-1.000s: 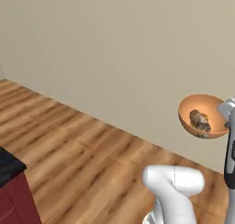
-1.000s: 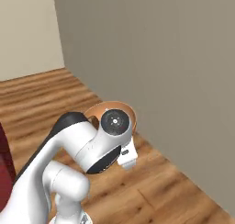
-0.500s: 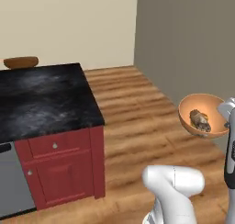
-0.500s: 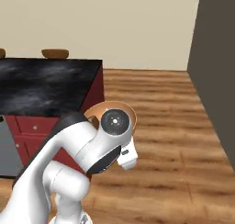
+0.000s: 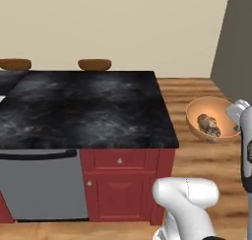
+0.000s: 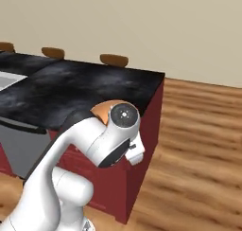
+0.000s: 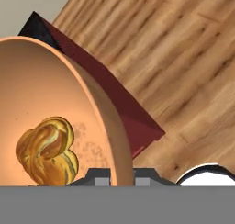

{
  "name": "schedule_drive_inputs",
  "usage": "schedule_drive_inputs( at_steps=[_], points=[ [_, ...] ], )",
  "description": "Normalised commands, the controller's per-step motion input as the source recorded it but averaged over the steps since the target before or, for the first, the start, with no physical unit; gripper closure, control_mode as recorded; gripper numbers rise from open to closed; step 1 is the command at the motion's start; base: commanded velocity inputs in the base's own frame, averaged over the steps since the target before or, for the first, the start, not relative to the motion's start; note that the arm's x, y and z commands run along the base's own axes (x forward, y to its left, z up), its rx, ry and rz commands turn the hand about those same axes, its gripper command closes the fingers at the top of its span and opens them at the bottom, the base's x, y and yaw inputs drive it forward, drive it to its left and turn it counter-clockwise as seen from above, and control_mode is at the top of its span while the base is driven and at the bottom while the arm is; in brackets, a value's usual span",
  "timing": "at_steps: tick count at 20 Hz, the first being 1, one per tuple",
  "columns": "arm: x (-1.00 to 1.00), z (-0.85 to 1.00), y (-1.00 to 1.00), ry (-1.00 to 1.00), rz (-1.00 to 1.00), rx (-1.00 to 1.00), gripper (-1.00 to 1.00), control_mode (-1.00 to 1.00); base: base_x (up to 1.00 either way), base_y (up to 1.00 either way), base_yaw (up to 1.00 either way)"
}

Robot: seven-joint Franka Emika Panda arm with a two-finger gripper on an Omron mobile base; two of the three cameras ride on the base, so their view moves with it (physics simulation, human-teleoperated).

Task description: Pick up the heated bread from the toaster oven and place it in the bowl. Then move the bread bowl to the dining counter.

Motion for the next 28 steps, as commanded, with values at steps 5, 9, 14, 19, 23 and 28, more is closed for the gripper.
schedule_drive_inputs(
  at_steps=[5, 9, 14, 19, 23, 28],
  points=[
    [0.0, 0.0, 0.0, 0.0, 0.0, 0.0, 1.0, 1.0, 1.0, 1.0, 0.0],
    [0.0, 0.0, 0.0, 0.0, 0.0, 0.0, 1.0, 1.0, 0.84, 1.0, -0.02],
    [0.39, -0.06, 0.16, 0.01, 0.0, 0.03, 1.0, -1.0, 0.45, 0.6, -0.01],
    [1.0, -0.17, -0.2, 0.25, 0.07, 0.25, 1.0, -1.0, 0.0, 0.0, 0.0],
    [1.0, -0.41, 0.0, 0.23, 0.03, 0.22, 1.0, -1.0, 0.0, 0.0, 0.0],
    [0.99, -0.26, 0.12, 0.17, 0.02, 0.02, 1.0, -1.0, 0.0, 0.0, 0.0]
  ],
)
